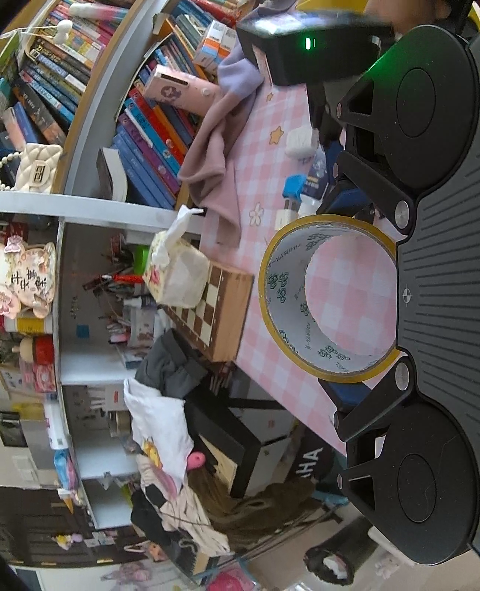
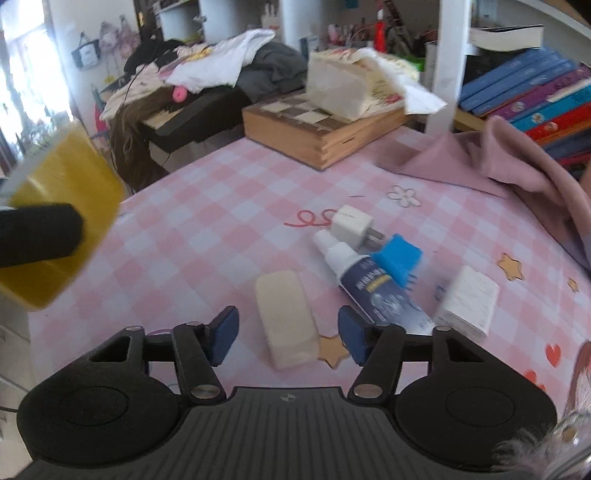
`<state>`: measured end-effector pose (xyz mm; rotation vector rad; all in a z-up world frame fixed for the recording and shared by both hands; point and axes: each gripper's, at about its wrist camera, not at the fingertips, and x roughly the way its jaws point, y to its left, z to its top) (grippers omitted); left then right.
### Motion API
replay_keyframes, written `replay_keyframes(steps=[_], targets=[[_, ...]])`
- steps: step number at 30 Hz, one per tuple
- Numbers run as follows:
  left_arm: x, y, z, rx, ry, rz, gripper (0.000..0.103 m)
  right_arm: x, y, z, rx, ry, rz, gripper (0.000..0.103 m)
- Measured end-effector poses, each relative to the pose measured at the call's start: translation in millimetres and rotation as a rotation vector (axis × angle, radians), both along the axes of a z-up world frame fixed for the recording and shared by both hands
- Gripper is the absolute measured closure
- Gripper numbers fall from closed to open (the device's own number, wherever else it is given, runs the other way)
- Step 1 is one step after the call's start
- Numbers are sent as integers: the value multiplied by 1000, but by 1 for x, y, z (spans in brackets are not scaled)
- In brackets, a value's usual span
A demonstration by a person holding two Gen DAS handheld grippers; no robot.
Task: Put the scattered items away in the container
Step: 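Close the right tool on the white eraser block while the left tool holds the tape, then carry the tape roll and eraser block with both tools toward the yellow box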
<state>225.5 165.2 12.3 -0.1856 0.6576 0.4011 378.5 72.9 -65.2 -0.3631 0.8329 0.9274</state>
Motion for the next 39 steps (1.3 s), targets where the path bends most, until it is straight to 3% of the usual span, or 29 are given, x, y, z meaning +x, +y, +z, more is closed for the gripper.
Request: replay_keyframes(steps=[4, 8, 11, 26, 39], targets=[[-6, 3, 1, -2, -8, 10, 16, 7, 10, -10, -27, 17, 10, 54], [-11, 4, 1, -9, -13, 17, 16, 11, 11, -14, -34, 31, 14, 71], [-15, 3, 3, -10, -26, 18, 16, 9, 7, -9, -22, 36, 11, 76], [-40, -17, 18, 21, -74, -77, 16, -42, -39, 51, 94, -12, -48, 77], [-80, -27, 33, 27, -120, -136, 16, -105, -88, 83, 177, -65, -180, 77]])
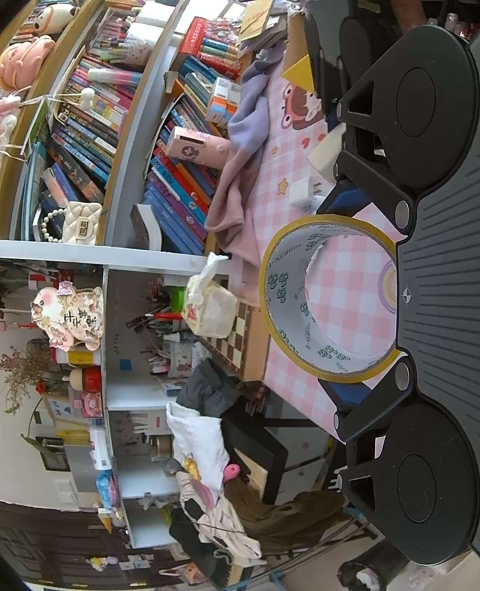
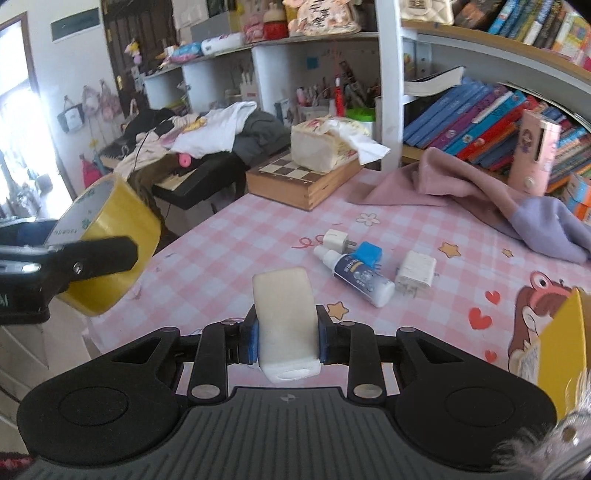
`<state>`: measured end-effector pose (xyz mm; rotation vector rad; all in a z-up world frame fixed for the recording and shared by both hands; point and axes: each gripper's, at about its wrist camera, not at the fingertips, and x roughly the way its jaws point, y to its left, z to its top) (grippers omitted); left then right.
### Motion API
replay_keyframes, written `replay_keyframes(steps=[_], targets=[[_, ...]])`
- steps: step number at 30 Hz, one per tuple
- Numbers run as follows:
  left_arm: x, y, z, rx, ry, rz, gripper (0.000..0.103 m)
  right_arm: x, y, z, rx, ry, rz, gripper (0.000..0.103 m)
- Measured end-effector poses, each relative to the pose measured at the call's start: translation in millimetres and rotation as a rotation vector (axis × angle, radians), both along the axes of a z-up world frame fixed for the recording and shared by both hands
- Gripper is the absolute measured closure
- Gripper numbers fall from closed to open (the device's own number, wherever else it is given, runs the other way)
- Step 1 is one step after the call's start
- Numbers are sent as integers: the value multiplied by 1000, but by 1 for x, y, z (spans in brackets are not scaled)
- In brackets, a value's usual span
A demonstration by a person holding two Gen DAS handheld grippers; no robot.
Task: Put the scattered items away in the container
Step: 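Carry the tape roll and eraser block with both tools toward the yellow box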
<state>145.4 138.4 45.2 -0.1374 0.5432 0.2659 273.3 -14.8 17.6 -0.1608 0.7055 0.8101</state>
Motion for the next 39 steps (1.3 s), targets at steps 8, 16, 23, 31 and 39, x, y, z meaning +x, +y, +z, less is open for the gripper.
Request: replay_keyframes(steps=[8, 16, 23, 31, 39], targets=[[-39, -5, -2, -2, -5, -21, 16, -40, -10, 3, 1, -21, -43, 77], [-91, -16, -7, -17, -1, -63, 16, -102, -24, 0, -11, -21, -72, 77], [-126, -32, -15, -39, 30, -151, 16, -165, -47, -9, -42, -17, -131, 77], [-144, -57, -20, -51, 38, -290, 16, -206, -86, -10, -51, -6, -279, 77], [-146, -84, -23, -86, 29, -428, 16, -233, -123, -10, -93, -1, -406, 77]])
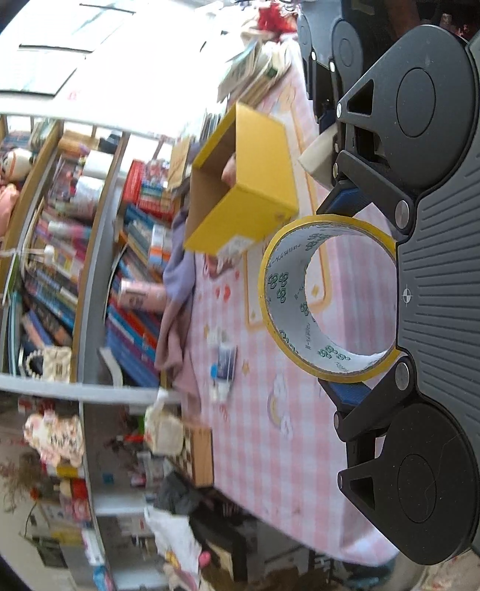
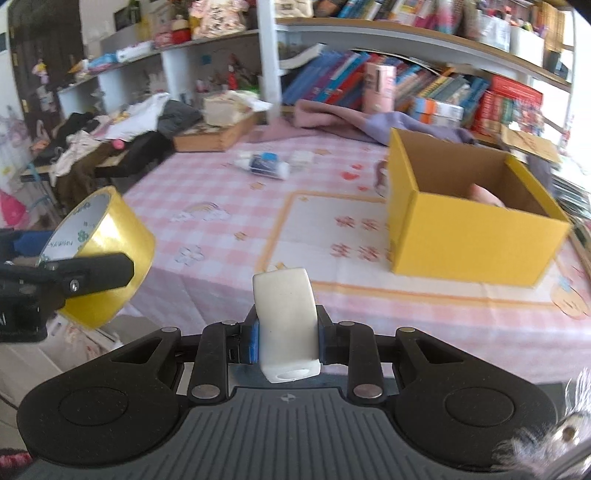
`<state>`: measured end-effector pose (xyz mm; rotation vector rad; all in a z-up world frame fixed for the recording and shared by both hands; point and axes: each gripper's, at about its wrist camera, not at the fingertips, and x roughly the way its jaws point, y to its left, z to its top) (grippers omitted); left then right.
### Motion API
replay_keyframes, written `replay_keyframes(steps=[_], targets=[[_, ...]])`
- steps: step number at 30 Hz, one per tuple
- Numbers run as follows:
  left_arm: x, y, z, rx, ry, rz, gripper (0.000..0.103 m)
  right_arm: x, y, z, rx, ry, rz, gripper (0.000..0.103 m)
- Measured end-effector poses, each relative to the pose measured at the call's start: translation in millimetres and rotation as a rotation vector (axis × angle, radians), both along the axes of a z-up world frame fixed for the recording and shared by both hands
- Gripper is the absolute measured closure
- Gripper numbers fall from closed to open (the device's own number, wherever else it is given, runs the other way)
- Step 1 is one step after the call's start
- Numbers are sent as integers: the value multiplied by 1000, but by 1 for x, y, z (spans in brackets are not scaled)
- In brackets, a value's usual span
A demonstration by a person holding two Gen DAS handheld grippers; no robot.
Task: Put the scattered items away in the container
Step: 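Carry the tape roll and eraser block with both tools toward the yellow box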
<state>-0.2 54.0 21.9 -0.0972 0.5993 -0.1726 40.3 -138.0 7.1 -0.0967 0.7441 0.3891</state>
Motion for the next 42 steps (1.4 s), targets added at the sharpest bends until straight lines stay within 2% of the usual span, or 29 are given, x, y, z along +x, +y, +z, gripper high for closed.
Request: replay_keyframes(steps=[9, 14, 25, 34, 42], targets=[[4, -32, -4, -4, 16, -138, 16, -22, -28, -3, -30, 20, -98, 77], [13, -45, -1, 2, -10, -194, 16, -21, -33, 4, -57, -4, -112, 77], [28, -58, -13, -5, 39, -284, 16, -11, -48, -3, -69, 51, -191, 77], [42, -58, -14, -24, 32, -280, 16, 2, -48, -6, -88, 70, -191, 77], [56, -89, -18, -22, 51, -369, 16, 2, -79, -9, -84, 93, -278, 77]])
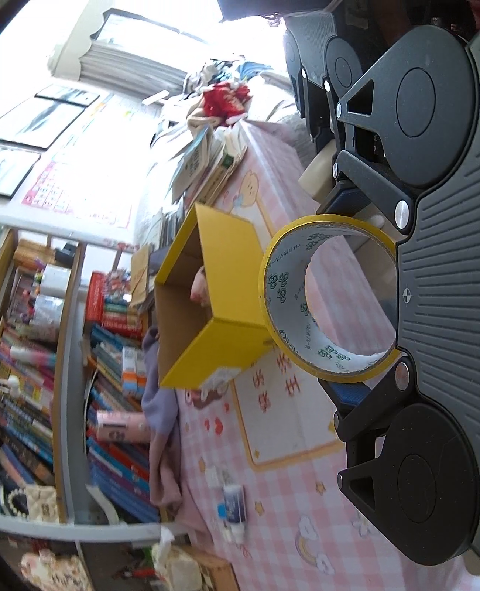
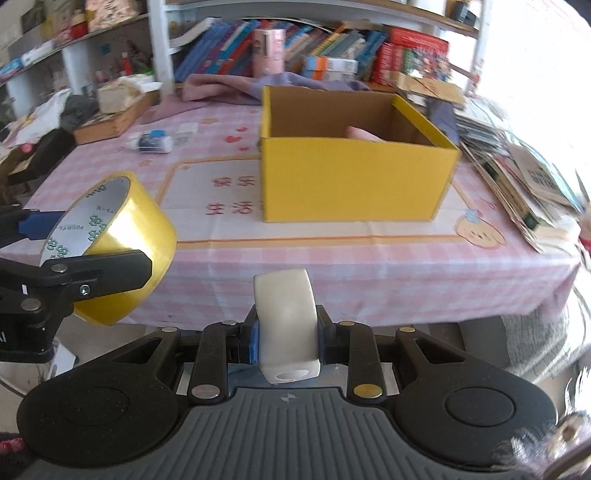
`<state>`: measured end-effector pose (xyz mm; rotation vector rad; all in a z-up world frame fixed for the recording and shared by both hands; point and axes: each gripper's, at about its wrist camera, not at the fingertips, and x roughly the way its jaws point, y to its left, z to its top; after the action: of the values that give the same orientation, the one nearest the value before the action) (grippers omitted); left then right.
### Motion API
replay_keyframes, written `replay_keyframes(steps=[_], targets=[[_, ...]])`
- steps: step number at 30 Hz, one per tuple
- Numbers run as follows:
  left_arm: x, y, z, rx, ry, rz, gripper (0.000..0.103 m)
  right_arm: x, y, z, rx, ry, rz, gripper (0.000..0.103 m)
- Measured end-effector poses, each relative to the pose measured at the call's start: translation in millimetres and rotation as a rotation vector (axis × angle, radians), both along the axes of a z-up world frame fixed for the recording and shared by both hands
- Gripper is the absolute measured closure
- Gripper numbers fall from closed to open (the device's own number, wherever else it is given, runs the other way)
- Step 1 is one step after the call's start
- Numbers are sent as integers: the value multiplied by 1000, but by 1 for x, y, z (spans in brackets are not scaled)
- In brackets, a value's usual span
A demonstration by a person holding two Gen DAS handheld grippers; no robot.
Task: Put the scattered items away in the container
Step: 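Carry the tape roll and eraser block with both tools toward the yellow box, then lower the tape roll and eraser block into the yellow box with both tools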
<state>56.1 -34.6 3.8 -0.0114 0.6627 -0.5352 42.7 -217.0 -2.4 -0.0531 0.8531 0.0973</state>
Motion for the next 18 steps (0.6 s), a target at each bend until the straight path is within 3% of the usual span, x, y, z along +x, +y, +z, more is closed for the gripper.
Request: replay_keyframes(steps=[10, 18], targets=[[17, -53, 1, 33, -35, -129, 16, 6, -49, -4, 33, 8, -106, 77], [46, -87, 3, 49, -87, -158, 16, 44, -84, -5, 49, -3, -118, 77]])
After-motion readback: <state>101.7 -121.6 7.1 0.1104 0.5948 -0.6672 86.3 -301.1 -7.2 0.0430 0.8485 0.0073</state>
